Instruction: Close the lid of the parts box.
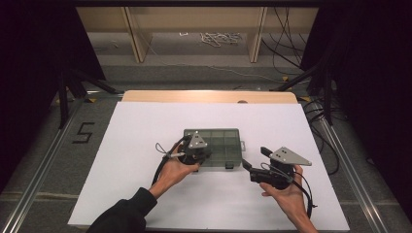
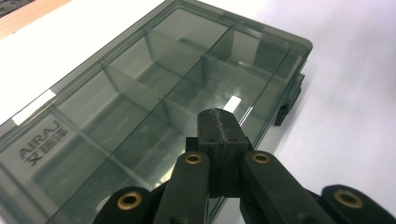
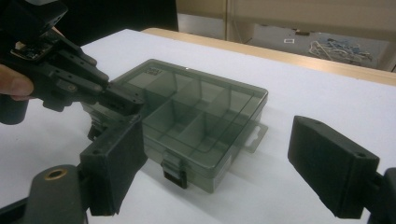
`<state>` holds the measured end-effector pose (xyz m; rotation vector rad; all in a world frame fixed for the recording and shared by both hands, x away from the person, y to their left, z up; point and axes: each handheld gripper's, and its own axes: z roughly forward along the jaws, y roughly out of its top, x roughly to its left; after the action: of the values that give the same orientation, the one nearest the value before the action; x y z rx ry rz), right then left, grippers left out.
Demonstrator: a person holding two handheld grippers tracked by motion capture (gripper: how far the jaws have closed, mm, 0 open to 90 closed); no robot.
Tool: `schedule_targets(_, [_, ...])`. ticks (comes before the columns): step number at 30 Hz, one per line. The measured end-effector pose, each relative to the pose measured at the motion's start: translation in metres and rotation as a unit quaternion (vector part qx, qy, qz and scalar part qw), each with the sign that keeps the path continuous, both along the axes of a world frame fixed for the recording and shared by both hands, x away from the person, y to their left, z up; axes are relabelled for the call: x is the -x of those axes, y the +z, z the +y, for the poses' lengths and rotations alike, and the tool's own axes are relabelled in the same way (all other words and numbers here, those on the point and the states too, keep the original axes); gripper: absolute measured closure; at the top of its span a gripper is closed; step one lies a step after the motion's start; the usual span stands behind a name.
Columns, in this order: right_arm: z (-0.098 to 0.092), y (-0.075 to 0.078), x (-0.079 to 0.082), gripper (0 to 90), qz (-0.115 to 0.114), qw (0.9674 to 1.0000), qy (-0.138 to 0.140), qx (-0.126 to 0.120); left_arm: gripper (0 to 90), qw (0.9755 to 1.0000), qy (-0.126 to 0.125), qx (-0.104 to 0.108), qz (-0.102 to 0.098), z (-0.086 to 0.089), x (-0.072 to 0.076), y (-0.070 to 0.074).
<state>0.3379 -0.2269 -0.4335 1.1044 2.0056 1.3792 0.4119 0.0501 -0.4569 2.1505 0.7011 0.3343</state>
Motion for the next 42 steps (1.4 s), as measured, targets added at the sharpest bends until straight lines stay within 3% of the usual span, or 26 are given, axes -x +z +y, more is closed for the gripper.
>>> schedule_targets(2, [-0.001,0.000,0.000,19.4,0.005,1.0000,-0.002,0.005,89.2,1.0000,-0.004,0.001,-0.003,-0.002,-0.001,-0.001])
schedule_targets(4, [0.001,-0.001,-0.001,19.4,0.001,1.0000,0.001,-0.005,89.3,1.0000,-0.007,0.001,-0.007,-0.004,-0.001,-0.001])
schedule_targets(14, [0.001,-0.002,-0.001,19.5,0.000,1.0000,0.004,-0.004,83.7,0.9999,0.006,-0.004,-0.007,-0.002,0.000,0.000])
schedule_targets(26, [0.001,-0.002,-0.001,19.4,-0.002,1.0000,0.001,-0.006,76.4,0.9997,0.014,0.007,-0.019,0.002,0.000,0.005])
schedule_targets(29, [0.001,-0.002,-0.001,19.4,-0.002,1.0000,0.001,-0.006,73.5,0.9996,0.020,0.011,-0.018,0.003,0.000,0.006])
schedule_targets(30, [0.000,-0.002,-0.002,19.4,-0.006,1.0000,0.000,-0.003,73.4,0.9997,0.018,0.016,-0.008,0.004,-0.001,0.007])
schedule_targets(36, [0.001,-0.001,-0.001,19.3,-0.004,1.0000,0.001,-0.006,69.5,0.9993,0.025,0.022,-0.019,0.005,-0.001,0.007])
schedule_targets(38, [-0.001,0.001,0.000,19.3,0.004,1.0000,-0.002,0.007,69.1,0.9994,0.024,0.019,-0.017,0.006,-0.001,0.009])
schedule_targets(40, [0.001,-0.001,-0.001,19.3,-0.004,1.0000,0.000,-0.005,67.1,0.9991,0.027,0.018,-0.025,0.006,-0.001,0.009])
schedule_targets(42, [-0.001,0.001,0.000,19.2,0.003,1.0000,-0.001,0.006,64.6,0.9989,0.032,0.023,-0.023,0.007,-0.001,0.009])
